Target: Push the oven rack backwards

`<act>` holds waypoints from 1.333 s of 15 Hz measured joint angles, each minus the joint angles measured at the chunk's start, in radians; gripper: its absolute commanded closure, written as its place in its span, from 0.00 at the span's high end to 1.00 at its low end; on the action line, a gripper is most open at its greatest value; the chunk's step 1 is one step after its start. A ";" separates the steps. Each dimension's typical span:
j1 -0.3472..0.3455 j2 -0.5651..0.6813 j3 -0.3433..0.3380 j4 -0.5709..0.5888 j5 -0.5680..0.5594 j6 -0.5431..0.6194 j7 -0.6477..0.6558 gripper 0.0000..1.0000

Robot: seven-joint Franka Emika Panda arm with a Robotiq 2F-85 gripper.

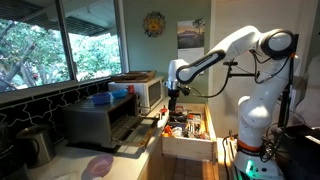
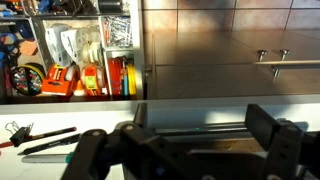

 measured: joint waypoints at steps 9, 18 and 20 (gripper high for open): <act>0.017 0.026 0.054 -0.002 0.010 0.208 0.058 1.00; 0.071 0.167 0.080 0.005 0.071 0.420 0.053 1.00; 0.071 0.163 0.081 0.005 0.071 0.420 0.053 1.00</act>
